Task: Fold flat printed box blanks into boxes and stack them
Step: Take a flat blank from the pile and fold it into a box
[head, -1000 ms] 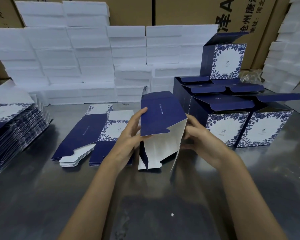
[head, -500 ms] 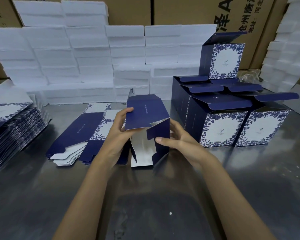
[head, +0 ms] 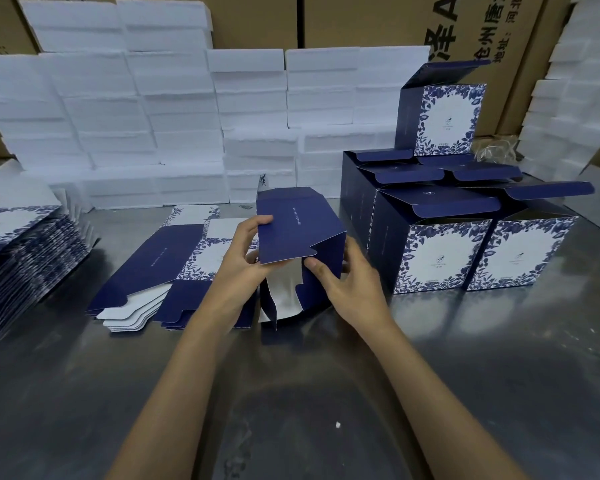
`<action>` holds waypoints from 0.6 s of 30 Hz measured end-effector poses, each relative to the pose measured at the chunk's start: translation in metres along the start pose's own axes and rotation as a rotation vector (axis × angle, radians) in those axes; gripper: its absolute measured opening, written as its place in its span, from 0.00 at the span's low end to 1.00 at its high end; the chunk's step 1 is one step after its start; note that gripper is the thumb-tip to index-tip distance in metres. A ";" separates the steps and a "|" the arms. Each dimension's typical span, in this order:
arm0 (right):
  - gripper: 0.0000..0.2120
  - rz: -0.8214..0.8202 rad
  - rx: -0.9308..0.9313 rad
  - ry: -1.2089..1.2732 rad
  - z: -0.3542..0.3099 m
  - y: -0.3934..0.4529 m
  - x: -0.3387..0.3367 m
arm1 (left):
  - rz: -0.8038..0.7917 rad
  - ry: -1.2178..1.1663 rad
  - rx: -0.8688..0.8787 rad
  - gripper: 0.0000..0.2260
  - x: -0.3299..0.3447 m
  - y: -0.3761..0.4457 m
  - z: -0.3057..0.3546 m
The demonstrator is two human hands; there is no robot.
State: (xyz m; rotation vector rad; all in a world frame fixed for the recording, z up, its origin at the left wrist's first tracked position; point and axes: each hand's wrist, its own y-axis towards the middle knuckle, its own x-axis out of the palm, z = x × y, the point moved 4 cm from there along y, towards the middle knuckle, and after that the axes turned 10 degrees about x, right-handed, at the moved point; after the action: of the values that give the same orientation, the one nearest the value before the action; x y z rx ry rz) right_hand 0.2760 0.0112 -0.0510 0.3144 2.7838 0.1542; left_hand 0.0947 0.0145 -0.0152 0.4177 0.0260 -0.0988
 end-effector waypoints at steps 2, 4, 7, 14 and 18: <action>0.23 0.043 -0.032 -0.049 -0.002 -0.002 0.000 | 0.029 0.026 0.022 0.26 0.002 -0.002 0.002; 0.21 0.105 -0.063 -0.116 -0.003 -0.004 0.000 | 0.053 0.055 0.046 0.26 0.004 -0.004 0.004; 0.22 0.085 -0.066 -0.166 -0.005 -0.002 -0.001 | 0.060 0.064 0.044 0.27 0.005 -0.005 0.006; 0.20 -0.193 0.103 -0.474 0.005 0.008 -0.024 | 0.092 0.045 0.013 0.27 0.003 -0.007 0.006; 0.19 -0.248 0.090 -0.544 0.012 0.009 -0.023 | 0.083 0.059 0.026 0.27 0.002 -0.007 0.005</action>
State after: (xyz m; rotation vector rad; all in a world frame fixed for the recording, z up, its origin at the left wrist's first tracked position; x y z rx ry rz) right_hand 0.3028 0.0155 -0.0540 0.0199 2.2644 -0.1041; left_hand 0.0957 0.0058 -0.0140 0.4471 0.0652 -0.0055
